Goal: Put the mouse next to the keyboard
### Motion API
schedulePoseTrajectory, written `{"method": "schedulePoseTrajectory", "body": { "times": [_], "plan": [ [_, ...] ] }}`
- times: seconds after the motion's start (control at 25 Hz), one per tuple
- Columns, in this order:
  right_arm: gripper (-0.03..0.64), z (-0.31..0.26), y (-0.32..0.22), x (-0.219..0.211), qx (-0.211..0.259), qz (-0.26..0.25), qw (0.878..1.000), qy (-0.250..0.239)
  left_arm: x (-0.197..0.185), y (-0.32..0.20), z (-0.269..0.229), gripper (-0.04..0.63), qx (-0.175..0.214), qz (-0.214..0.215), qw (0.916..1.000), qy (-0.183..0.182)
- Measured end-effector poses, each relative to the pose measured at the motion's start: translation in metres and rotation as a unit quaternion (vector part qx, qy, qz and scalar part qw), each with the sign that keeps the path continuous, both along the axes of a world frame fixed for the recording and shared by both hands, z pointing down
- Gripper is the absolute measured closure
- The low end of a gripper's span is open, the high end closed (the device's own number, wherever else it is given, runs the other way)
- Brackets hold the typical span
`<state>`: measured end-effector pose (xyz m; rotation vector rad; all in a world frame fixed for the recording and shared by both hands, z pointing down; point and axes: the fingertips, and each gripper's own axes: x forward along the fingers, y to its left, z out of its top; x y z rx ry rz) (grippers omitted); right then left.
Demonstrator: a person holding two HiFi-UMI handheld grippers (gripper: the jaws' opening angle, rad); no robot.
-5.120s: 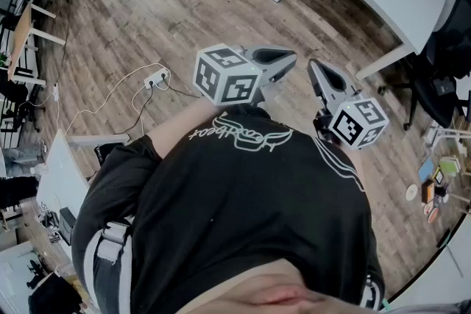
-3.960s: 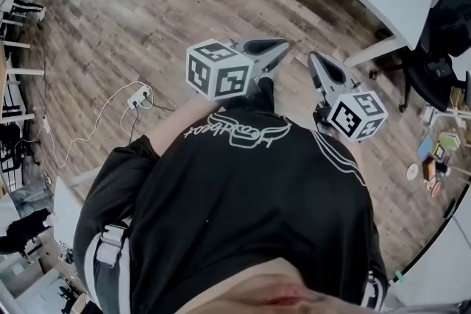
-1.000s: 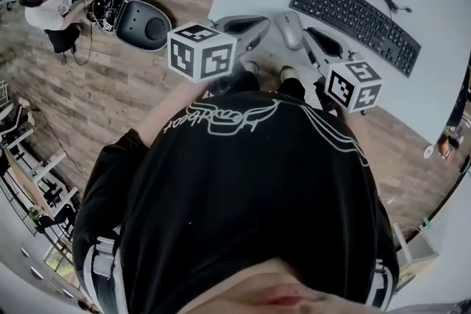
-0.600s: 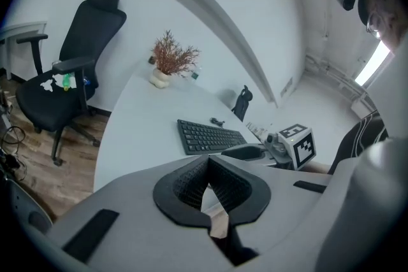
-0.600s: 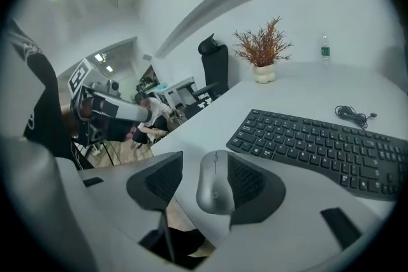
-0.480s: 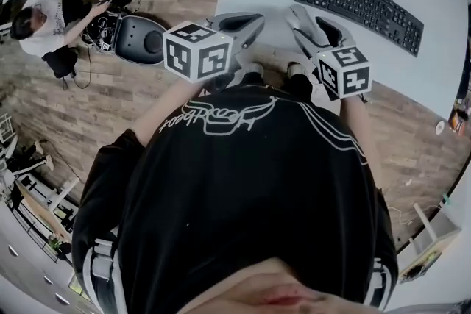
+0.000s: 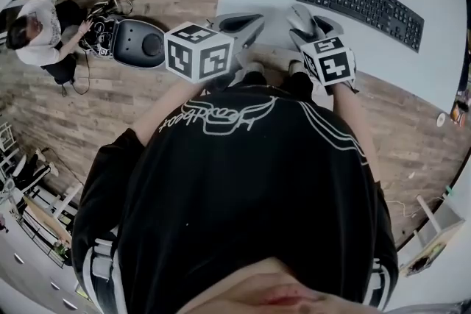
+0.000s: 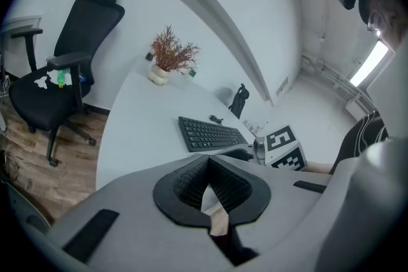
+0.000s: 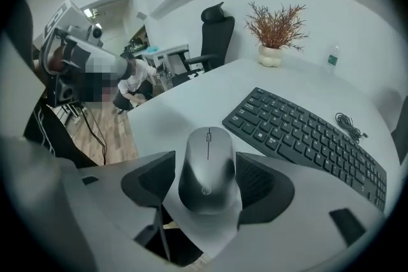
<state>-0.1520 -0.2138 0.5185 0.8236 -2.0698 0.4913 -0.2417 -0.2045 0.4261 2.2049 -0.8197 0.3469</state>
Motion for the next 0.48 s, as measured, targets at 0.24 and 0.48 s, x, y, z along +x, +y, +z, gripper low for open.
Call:
{"method": "schedulePoseTrajectory", "body": {
  "times": [0.24,0.48],
  "plan": [
    [0.364,0.012,-0.005,-0.005,0.005,-0.003,0.999,0.038,-0.007,0.000,0.009,0.589,-0.008,-0.006,0.9999,0.005],
    [0.364,0.017,-0.007,-0.005,-0.018,0.000,0.999,0.049,-0.016,-0.002,0.011,0.589,-0.010,-0.017,0.9997,0.010]
  ]
}}
